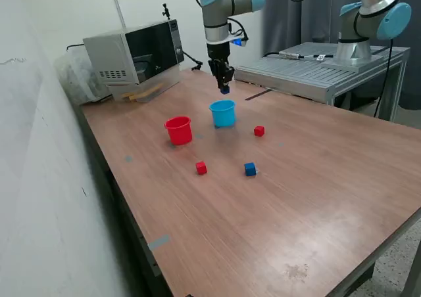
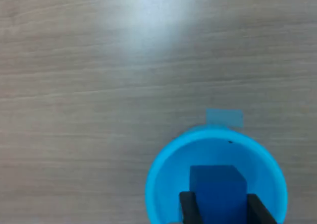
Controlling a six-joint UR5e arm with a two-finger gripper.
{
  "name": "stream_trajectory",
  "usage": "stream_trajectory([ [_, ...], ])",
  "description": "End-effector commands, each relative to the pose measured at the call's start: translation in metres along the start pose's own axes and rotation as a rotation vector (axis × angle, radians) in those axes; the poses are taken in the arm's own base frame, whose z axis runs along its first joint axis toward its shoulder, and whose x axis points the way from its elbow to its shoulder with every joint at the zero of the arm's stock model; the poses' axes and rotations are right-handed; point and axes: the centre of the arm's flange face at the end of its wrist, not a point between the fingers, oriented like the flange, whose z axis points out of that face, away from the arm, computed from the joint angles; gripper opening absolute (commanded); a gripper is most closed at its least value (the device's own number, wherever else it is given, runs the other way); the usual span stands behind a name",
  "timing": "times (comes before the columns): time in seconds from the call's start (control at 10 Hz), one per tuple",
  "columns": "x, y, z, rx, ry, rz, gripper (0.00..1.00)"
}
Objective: Place red objects in the red bin, and blue objects in the blue bin.
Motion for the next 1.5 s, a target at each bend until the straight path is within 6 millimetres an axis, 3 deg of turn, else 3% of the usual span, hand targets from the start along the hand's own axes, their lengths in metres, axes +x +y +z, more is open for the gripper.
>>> stream_trajectory([
  [0.0,0.005,0.003,0.015,0.015,0.012,-0.01,0.0],
  [0.1,0.004,0.005,0.012,0.009,0.01,-0.01,0.0],
  [0.2,0.003,0.006,0.011,0.007,0.007,-0.009,1.0],
  [0.5,0.006,0.006,0.013,0.005,0.008,-0.023,1.0],
  [0.7,0.043,0.004,0.01,0.002,0.008,-0.09,1.0],
  [0.9,0.143,-0.011,-0.019,-0.04,0.0,-0.303,1.0],
  [1.0,0.209,-0.027,-0.034,-0.07,0.008,-0.406,1.0],
  [1.1,0.258,-0.042,-0.042,-0.085,0.05,-0.47,1.0],
  [1.2,0.295,-0.049,-0.059,-0.117,0.073,-0.498,1.0],
  [1.4,0.344,-0.054,-0.087,-0.156,0.1,-0.246,1.0],
])
